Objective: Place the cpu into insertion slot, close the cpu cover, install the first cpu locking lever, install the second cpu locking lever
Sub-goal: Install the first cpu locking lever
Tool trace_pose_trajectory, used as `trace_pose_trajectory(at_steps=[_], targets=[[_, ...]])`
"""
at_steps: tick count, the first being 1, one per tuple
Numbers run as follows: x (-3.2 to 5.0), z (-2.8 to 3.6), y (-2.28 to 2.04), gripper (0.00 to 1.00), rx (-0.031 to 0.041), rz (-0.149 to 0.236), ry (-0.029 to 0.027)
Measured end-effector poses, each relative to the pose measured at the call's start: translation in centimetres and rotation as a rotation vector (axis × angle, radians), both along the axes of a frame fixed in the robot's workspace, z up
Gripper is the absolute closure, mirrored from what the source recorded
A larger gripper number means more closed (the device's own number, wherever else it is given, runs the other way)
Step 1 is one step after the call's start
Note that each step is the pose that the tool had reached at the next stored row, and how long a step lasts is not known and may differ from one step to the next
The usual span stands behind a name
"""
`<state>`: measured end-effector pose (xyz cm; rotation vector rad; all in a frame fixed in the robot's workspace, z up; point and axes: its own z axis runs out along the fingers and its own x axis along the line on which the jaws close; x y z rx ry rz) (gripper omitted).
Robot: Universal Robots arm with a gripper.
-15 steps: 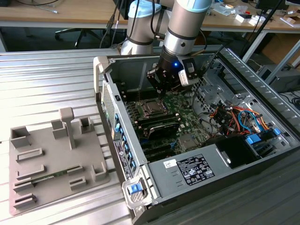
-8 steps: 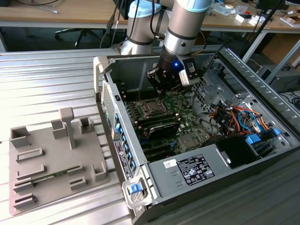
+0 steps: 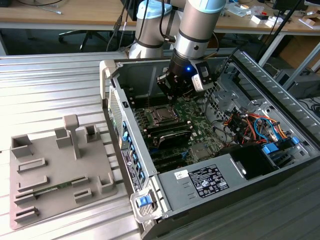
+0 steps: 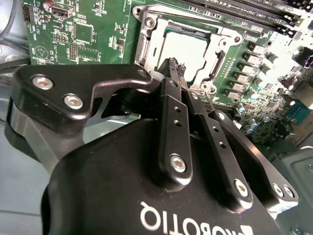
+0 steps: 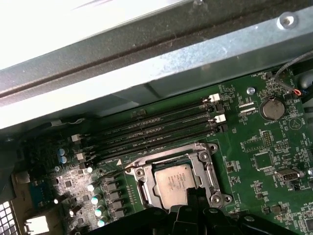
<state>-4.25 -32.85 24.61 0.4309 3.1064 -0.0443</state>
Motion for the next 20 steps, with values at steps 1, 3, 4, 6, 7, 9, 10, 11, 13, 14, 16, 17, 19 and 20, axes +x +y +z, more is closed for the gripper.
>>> trace_pose_trajectory(at_steps=[1, 3, 4, 6, 7, 9, 10, 11, 13, 14, 16, 17, 19, 20], targets=[[0.00, 0.00, 0.00, 0.89, 0.0000, 0.003, 0.0000], [0.00, 0.00, 0.00, 0.89, 0.0000, 0.011, 0.0000], [0.00, 0.00, 0.00, 0.89, 0.0001, 0.013, 0.0000], [0.00, 0.00, 0.00, 0.89, 0.0000, 0.021, 0.0000], [0.00, 0.00, 0.00, 0.89, 0.0001, 0.023, 0.0000], [0.00, 0.00, 0.00, 0.89, 0.0001, 0.037, 0.0000], [0.00, 0.00, 0.00, 0.89, 0.0001, 0.040, 0.0000], [0.00, 0.00, 0.00, 0.89, 0.0001, 0.042, 0.0000], [0.00, 0.00, 0.00, 0.89, 0.0001, 0.047, 0.0000], [0.00, 0.00, 0.00, 0.89, 0.0002, 0.052, 0.0000], [0.00, 0.00, 0.00, 0.89, 0.0002, 0.061, 0.0000], [0.00, 0.00, 0.00, 0.89, 0.0002, 0.063, 0.0000], [0.00, 0.00, 0.00, 0.89, 0.0002, 0.074, 0.0000], [0.00, 0.00, 0.00, 0.89, 0.0003, 0.077, 0.0000]])
